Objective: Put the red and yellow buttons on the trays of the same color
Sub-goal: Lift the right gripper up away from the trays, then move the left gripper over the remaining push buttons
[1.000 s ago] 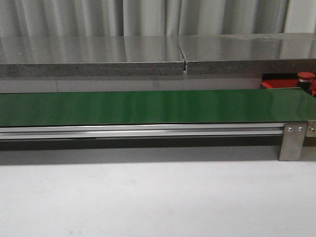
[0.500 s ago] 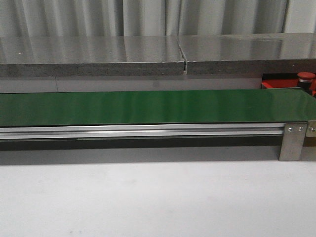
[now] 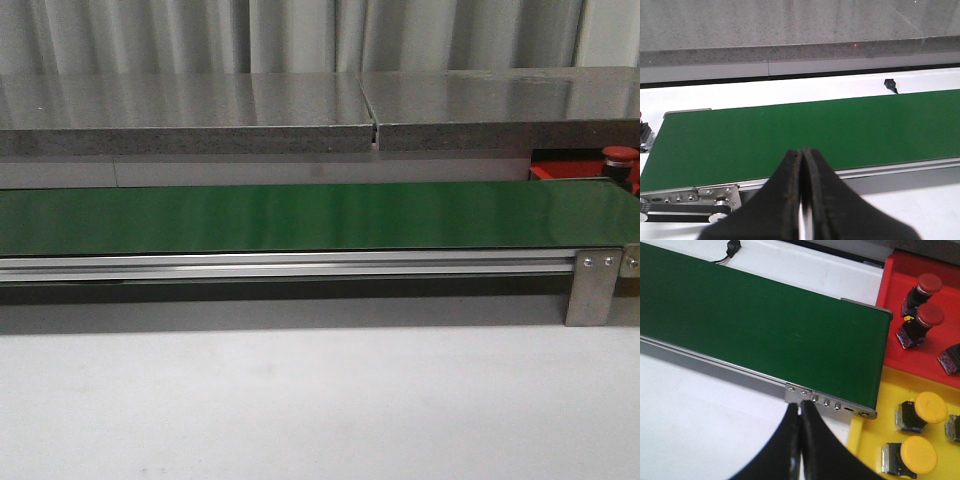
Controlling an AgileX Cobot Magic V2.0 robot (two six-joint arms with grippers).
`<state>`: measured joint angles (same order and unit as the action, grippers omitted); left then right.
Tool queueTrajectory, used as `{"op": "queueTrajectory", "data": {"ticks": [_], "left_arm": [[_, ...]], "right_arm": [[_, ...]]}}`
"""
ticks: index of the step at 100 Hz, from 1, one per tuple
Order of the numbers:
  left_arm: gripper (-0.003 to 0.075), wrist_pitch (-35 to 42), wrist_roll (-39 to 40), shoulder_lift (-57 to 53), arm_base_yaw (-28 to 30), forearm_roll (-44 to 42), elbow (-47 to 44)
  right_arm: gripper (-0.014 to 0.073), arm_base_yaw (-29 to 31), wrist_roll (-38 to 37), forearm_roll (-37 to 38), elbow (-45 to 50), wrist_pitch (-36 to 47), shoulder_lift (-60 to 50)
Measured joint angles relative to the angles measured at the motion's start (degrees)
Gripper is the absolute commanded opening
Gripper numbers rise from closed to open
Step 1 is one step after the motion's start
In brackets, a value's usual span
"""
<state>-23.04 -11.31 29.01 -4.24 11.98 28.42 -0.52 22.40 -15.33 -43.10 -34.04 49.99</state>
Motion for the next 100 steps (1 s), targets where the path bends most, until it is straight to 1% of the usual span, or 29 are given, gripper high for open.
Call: {"op": "queueTrajectory", "data": {"ticks": [5, 12, 16, 17, 19, 23, 24, 26, 27, 31, 34, 38, 43, 77, 86, 100], "left_arm": [[0.0017, 0.0, 0.0, 0.0, 0.0, 0.1, 0.0], [0.0109, 0.0, 0.0, 0.0, 0.0, 0.1, 0.0], [0.0190, 0.0, 0.0, 0.0, 0.0, 0.1, 0.0], [0.0221, 0.0, 0.0, 0.0, 0.0, 0.1, 0.0], [0.0253, 0.0, 0.0, 0.0, 0.0, 0.1, 0.0], [0.0357, 0.0, 0.0, 0.0, 0.0, 0.1, 0.0], [0.0393, 0.0, 0.0, 0.0, 0.0, 0.1, 0.0], [0.0429, 0.0, 0.0, 0.0, 0.0, 0.1, 0.0], [0.0465, 0.0, 0.0, 0.0, 0.0, 0.1, 0.0], [0.0561, 0.0, 0.0, 0.0, 0.0, 0.1, 0.0], [0.0611, 0.0, 0.0, 0.0, 0.0, 0.1, 0.0], [0.0659, 0.0, 0.0, 0.0, 0.0, 0.1, 0.0], [0.0677, 0.0, 0.0, 0.0, 0.0, 0.1, 0.0], [0.0671, -0.2, 0.2, 1.1, 0.4, 0.1, 1.0], [0.0671, -0.9, 1.9, 4.6, 2.6, 0.1, 4.1], [0.0671, -3.0, 6.0, 13.6, 9.2, 0.1, 12.5]], "right_arm": [[-0.0068, 0.0, 0.0, 0.0, 0.0, 0.0, 0.0], [-0.0068, 0.0, 0.0, 0.0, 0.0, 0.0, 0.0], [-0.0068, 0.0, 0.0, 0.0, 0.0, 0.0, 0.0], [-0.0068, 0.0, 0.0, 0.0, 0.0, 0.0, 0.0], [-0.0068, 0.0, 0.0, 0.0, 0.0, 0.0, 0.0], [-0.0068, 0.0, 0.0, 0.0, 0.0, 0.0, 0.0], [-0.0068, 0.0, 0.0, 0.0, 0.0, 0.0, 0.0], [-0.0068, 0.0, 0.0, 0.0, 0.0, 0.0, 0.0], [-0.0068, 0.0, 0.0, 0.0, 0.0, 0.0, 0.0], [-0.0068, 0.0, 0.0, 0.0, 0.0, 0.0, 0.0], [-0.0068, 0.0, 0.0, 0.0, 0.0, 0.0, 0.0], [-0.0068, 0.0, 0.0, 0.0, 0.0, 0.0, 0.0], [-0.0068, 0.0, 0.0, 0.0, 0.0, 0.0, 0.0], [-0.0068, 0.0, 0.0, 0.0, 0.0, 0.0, 0.0], [-0.0068, 0.0, 0.0, 0.0, 0.0, 0.0, 0.0], [-0.0068, 0.0, 0.0, 0.0, 0.0, 0.0, 0.0]]}}
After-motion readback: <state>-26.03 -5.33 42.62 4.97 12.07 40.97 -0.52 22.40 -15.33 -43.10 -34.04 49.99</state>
